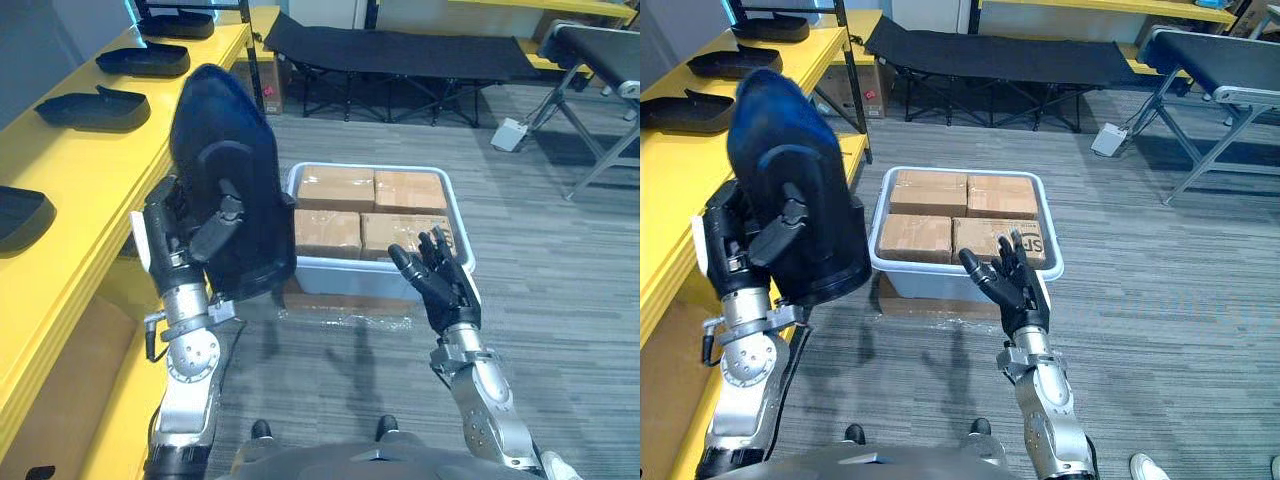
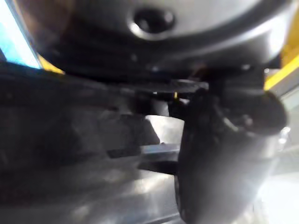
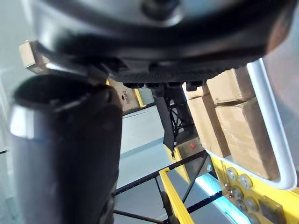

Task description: Walk over and take three plastic housings, then place them on the shelf

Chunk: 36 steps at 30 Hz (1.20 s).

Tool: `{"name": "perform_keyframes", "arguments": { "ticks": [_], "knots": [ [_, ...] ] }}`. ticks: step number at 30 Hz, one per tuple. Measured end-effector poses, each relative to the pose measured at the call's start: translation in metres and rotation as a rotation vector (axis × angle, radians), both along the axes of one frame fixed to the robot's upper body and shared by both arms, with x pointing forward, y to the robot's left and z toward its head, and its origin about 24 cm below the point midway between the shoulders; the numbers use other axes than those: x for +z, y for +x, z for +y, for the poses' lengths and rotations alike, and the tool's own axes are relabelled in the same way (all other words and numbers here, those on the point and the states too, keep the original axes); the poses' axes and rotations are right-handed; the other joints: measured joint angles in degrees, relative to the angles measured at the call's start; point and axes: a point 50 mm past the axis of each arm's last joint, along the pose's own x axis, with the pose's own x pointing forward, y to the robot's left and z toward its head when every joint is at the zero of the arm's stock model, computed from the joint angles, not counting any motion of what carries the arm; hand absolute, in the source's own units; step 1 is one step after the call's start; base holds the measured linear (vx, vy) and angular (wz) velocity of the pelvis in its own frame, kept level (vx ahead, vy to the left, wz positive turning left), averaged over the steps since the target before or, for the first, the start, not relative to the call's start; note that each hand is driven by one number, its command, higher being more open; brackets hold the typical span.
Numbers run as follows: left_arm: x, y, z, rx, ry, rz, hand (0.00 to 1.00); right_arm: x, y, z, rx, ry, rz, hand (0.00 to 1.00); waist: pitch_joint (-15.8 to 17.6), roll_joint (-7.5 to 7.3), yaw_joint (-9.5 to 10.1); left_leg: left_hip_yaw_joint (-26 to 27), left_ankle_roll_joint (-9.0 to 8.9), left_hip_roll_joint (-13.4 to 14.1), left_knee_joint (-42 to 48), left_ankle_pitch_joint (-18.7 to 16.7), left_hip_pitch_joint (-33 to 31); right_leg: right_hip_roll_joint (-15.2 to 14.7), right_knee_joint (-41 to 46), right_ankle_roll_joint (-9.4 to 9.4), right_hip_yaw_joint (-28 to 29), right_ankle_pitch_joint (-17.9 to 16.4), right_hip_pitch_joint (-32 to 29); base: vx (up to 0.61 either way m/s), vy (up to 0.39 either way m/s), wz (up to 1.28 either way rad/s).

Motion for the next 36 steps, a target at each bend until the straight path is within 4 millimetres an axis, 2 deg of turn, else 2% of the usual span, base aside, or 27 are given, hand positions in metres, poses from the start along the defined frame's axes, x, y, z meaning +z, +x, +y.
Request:
{"name": "perform_keyframes", "arguments": {
  "ticks": [3,7,11,13,14,17,20,22,23,24,27,32,33,34,35,36],
  "knots": [
    [-0.01,-0.013,0.011,0.05,-0.051,0.045,0.0,-0.003,-0.001,-0.003,-0.023,-0.004,0.042,1.0,-0.3,0.46,0.4,-1.3,0.07,-0.1,0.1,-0.3,-0.1,0.0,-0.5,0.07,-1.4,0.0,1.1,-0.02,0.0,0.18],
    [-0.013,-0.031,0.026,0.127,-0.082,0.076,0.0,-0.008,-0.002,-0.007,-0.031,-0.078,0.086,1.0,-0.4,0.47,2.14,-5.4,0.16,-0.2,0.9,-0.2,-1.6,-0.1,-0.2,0.21,-5.4,-1.1,2.5,-0.02,-0.018,0.52],
    [-0.006,-0.051,0.053,0.252,-0.069,0.057,0.0,-0.008,0.001,-0.007,-0.042,-0.086,0.095,1.0,-0.6,0.36,5.67,-10.2,0.1,-0.4,1.3,0.3,-3.5,-0.3,2.1,0.38,-9.6,-3.3,2.9,0.0,-0.026,0.6],
    [0.0,-0.066,0.069,0.321,-0.041,0.041,0.0,-0.001,0.015,-0.004,-0.03,-0.114,0.058,1.0,-0.7,0.11,7.85,-12.4,-0.26,-0.6,2.1,0.6,-5.2,-0.3,2.8,0.34,-11.7,-3.9,2.9,0.01,-0.029,0.48],
    [0.001,-0.07,0.071,0.325,-0.045,0.037,0.0,0.001,0.02,-0.004,-0.034,-0.127,0.048,1.0,-0.7,0.1,8.18,-12.9,-0.26,-0.7,2.2,0.6,-5.4,-0.4,2.9,0.34,-12.1,-3.9,3.0,0.01,-0.023,0.44],
    [0.004,-0.086,0.074,0.341,-0.04,0.031,0.0,0.014,0.042,0.001,-0.04,-0.127,-0.006,1.0,-0.7,0.07,11.05,-14.4,-0.04,-1.4,2.8,0.5,-6.1,-0.9,3.7,0.12,-13.5,-4.4,3.3,0.0,0.001,0.28],
    [0.01,-0.096,0.077,0.334,-0.03,0.014,0.0,0.027,0.056,0.014,0.011,-0.126,-0.062,1.0,-0.5,-0.28,12.71,-16.0,0.05,-2.0,3.4,-0.3,-6.4,-1.2,4.1,-0.23,-14.4,-5.1,4.1,-0.02,0.002,0.28],
    [0.015,-0.097,0.079,0.321,-0.021,-0.01,0.0,0.033,0.06,0.024,0.051,-0.126,-0.088,1.0,-0.6,-0.83,12.55,-18.0,0.02,-2.2,4.3,-0.3,-8.2,-1.1,5.7,-0.3,-14.0,-7.1,3.3,-0.04,-0.022,0.52],
    [0.017,-0.095,0.078,0.293,-0.023,-0.028,0.0,0.033,0.06,0.026,0.061,-0.126,-0.091,1.0,-0.6,-1.18,12.04,-20.2,0.22,-2.6,4.4,0.0,-9.4,-0.2,6.8,0.19,-11.6,-9.0,2.6,-0.06,-0.09,0.93],
    [0.018,-0.091,0.075,0.26,-0.018,-0.036,0.0,0.031,0.058,0.025,0.055,-0.126,-0.082,1.0,-0.6,-1.48,11.4,-22.7,0.23,-3.0,4.6,0.6,-10.2,0.3,8.3,-0.13,-10.4,-10.6,2.1,-0.05,-0.09,0.93],
    [0.019,-0.089,0.074,0.233,0.001,-0.035,0.0,0.028,0.055,0.022,0.083,-0.115,-0.077,1.0,-0.5,-1.62,11.77,-24.5,-0.07,-3.2,6.0,0.6,-11.2,0.4,10.7,-0.31,-11.1,-12.2,1.9,0.01,-0.072,0.44],
    [0.018,-0.086,0.07,0.196,0.014,-0.029,0.0,0.029,0.053,0.008,0.135,-0.101,-0.099,1.0,1.4,0.19,11.23,-27.8,-0.36,-3.8,9.4,0.6,-13.0,0.8,13.1,-0.27,-12.7,-13.9,3.3,0.0,-0.039,0.36],
    [0.018,-0.085,0.068,0.188,0.035,-0.019,0.0,0.027,0.051,0.004,0.141,-0.11,-0.095,1.0,1.9,0.73,11.14,-27.9,0.17,-4.0,9.5,1.0,-13.0,0.8,13.9,-0.58,-13.1,-15.0,3.7,-0.07,-0.033,0.51],
    [0.018,-0.084,0.067,0.174,0.044,-0.015,0.0,0.024,0.048,0.0,0.135,-0.108,-0.088,1.0,2.3,1.01,10.7,-26.8,1.57,-4.3,9.5,2.0,-13.2,0.8,14.1,-0.66,-13.9,-15.7,4.5,-0.11,-0.051,1.02],
    [0.018,-0.08,0.064,0.145,0.043,-0.017,0.0,0.018,0.041,-0.007,0.114,-0.108,-0.067,1.0,2.6,1.17,9.45,-22.3,6.36,-4.9,8.9,2.6,-13.6,1.0,14.1,-0.86,-14.9,-16.4,5.8,-0.1,-0.051,1.32],
    [0.018,-0.077,0.061,0.121,0.041,-0.021,0.0,0.013,0.035,-0.013,0.094,-0.109,-0.047,1.0,2.8,1.46,8.85,-17.9,9.68,-4.0,9.0,2.1,-14.0,1.1,13.6,-1.02,-17.0,-16.5,7.0,-0.11,-0.065,1.62]
  ]
}}
